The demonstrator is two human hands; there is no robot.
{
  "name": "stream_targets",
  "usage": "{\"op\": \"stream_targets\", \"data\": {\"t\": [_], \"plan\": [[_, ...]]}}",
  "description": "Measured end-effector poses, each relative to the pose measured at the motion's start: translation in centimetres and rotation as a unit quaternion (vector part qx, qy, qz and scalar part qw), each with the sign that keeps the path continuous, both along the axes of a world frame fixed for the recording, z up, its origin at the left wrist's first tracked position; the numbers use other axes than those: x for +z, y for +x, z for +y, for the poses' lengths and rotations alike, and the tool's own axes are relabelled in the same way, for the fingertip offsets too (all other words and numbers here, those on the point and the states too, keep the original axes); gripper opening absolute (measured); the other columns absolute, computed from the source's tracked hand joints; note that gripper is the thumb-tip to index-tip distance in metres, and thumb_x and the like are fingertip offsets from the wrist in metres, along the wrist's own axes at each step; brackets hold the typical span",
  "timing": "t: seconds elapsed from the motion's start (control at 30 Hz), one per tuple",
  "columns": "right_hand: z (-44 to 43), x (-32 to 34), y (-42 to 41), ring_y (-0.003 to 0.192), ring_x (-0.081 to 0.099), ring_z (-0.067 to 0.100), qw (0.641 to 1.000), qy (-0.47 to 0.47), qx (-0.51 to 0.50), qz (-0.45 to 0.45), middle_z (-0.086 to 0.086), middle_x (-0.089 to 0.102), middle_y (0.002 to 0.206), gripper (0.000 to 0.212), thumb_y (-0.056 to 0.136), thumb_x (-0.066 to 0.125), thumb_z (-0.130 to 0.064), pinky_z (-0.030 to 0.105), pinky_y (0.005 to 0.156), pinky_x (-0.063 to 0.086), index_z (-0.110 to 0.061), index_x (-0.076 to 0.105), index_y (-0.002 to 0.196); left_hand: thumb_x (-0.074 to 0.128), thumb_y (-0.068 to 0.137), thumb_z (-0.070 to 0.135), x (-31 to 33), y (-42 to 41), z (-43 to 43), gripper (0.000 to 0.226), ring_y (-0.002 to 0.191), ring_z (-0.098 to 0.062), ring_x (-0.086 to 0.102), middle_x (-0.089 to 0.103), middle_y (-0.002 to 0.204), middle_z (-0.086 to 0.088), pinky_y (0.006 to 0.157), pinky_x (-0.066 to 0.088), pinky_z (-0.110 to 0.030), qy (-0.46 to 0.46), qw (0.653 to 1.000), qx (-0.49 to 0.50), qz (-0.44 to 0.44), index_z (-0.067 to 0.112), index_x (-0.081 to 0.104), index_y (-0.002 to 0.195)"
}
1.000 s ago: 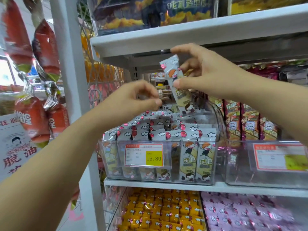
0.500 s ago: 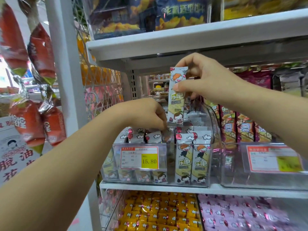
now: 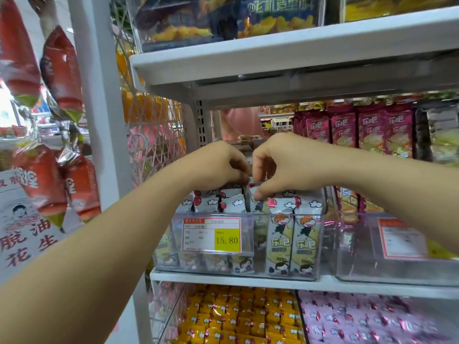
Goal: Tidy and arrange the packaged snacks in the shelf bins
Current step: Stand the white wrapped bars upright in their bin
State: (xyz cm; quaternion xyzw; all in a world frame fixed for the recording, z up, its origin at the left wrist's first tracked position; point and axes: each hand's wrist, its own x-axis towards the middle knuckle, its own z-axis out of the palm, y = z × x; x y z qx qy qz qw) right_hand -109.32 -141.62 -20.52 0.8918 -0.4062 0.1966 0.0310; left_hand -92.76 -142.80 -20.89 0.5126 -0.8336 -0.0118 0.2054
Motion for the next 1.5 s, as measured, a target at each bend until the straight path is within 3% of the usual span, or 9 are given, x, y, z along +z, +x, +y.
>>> {"op": "stream_targets", "data": {"t": [0.23, 0.47, 0.57, 0.7, 0.9, 1.0, 1.17, 1.37, 1.5], "plan": [[-0.5, 0.4, 0.3, 0.058, 0.056, -0.007, 0.997, 0.066, 0.031, 0.038, -0.020, 0.066, 0.064, 0.012, 0.075, 0.078, -0.033, 0.012, 0.058, 0.044, -0.024, 0.072, 0.070, 0.062, 0.091, 0.030, 0.0, 1.8, 2.1, 0.010, 0.047, 0.011, 0.049, 0.058, 0.059, 0.031, 0.045, 0.033, -0.005, 0.038, 0.998, -0.033, 0.038, 0.026, 0.070, 0.096], [-1.1, 2.4, -1.6, 0.074, 0.059, -0.011, 0.999, 0.004, -0.015, -0.036, -0.026, 0.063, 0.080, 0.007, 0.088, 0.064, -0.032, 0.010, 0.072, 0.044, -0.034, 0.070, 0.089, 0.062, 0.091, 0.030, -0.6, 2.9, 1.9, 0.008, 0.065, 0.010, 0.056, 0.064, 0.084, 0.019, 0.054, 0.038, -0.002, -0.002, 0.996, -0.005, 0.092, 0.035, 0.066, 0.095], [-2.8, 2.4, -2.6, 0.084, 0.059, -0.002, 0.996, -0.032, -0.066, -0.053, -0.015, 0.067, 0.091, 0.011, 0.089, 0.063, -0.026, 0.021, 0.086, 0.042, -0.033, 0.069, 0.095, 0.060, 0.093, 0.025, -0.6, 3.1, 1.0, 0.011, 0.076, 0.008, 0.054, 0.061, 0.089, 0.019, 0.060, 0.037, -0.003, -0.029, 0.995, 0.023, 0.092, 0.034, 0.065, 0.097], [-4.8, 2.6, -3.2, 0.091, 0.056, 0.011, 0.992, -0.053, -0.112, -0.020, -0.002, 0.065, 0.115, 0.031, 0.089, 0.065, -0.023, 0.024, 0.083, 0.043, -0.020, 0.063, 0.120, 0.059, 0.094, 0.021, -0.2, 3.0, -0.7, 0.012, 0.073, 0.005, 0.051, 0.059, 0.090, 0.015, 0.054, 0.038, -0.004, -0.041, 0.995, 0.050, 0.077, 0.028, 0.064, 0.102], [-6.8, 3.8, -2.1, 0.113, 0.054, 0.017, 0.990, -0.040, -0.128, 0.043, -0.002, 0.057, 0.131, 0.045, 0.089, 0.062, -0.035, 0.022, 0.086, 0.037, -0.027, 0.051, 0.132, 0.055, 0.096, 0.018, 1.3, 1.8, -3.8, 0.021, 0.063, -0.004, 0.053, 0.061, 0.097, 0.008, 0.044, 0.038, -0.006, -0.036, 0.995, 0.064, 0.063, 0.021, 0.061, 0.115], [-7.8, 4.3, -1.2, 0.116, 0.050, 0.018, 0.986, -0.014, -0.130, 0.100, -0.003, 0.052, 0.133, 0.052, 0.088, 0.063, -0.040, 0.023, 0.088, 0.035, -0.031, 0.044, 0.135, 0.053, 0.097, 0.021, 2.4, 1.3, -5.4, 0.033, 0.089, -0.008, 0.054, 0.059, 0.123, 0.006, 0.065, 0.041, -0.007, -0.039, 0.997, 0.069, 0.003, 0.023, 0.054, 0.129], [-10.3, 4.8, -0.4, 0.131, 0.039, 0.023, 0.970, 0.084, -0.138, 0.181, 0.001, 0.038, 0.147, 0.070, 0.080, 0.071, -0.041, 0.036, 0.106, 0.032, -0.032, 0.038, 0.141, 0.048, 0.097, 0.018, 2.6, 1.1, -8.2, 0.048, 0.119, -0.020, 0.052, 0.049, 0.140, 0.001, 0.102, 0.043, -0.034, 0.031, 0.990, 0.106, -0.089, 0.031, 0.037, 0.143], [-12.7, 4.5, -0.4, 0.136, 0.032, 0.021, 0.969, 0.104, -0.124, 0.185, -0.001, 0.031, 0.151, 0.073, 0.079, 0.072, -0.041, 0.026, 0.095, 0.026, -0.030, 0.037, 0.143, 0.055, 0.093, 0.014, 2.0, 1.0, -10.2, 0.054, 0.110, -0.021, 0.057, 0.051, 0.137, -0.001, 0.095, 0.050, -0.041, 0.075, 0.983, 0.113, -0.127, 0.030, 0.038, 0.141], [-13.5, 4.3, -0.3, 0.138, 0.030, 0.022, 0.973, 0.140, -0.106, 0.150, -0.002, 0.027, 0.152, 0.076, 0.075, 0.075, -0.039, 0.027, 0.097, 0.030, -0.031, 0.039, 0.141, 0.058, 0.090, 0.009, 2.1, 0.7, -10.9, 0.053, 0.079, -0.012, 0.058, 0.056, 0.125, -0.001, 0.064, 0.051, -0.024, 0.065, 0.982, 0.118, -0.132, 0.025, 0.044, 0.138]]}}
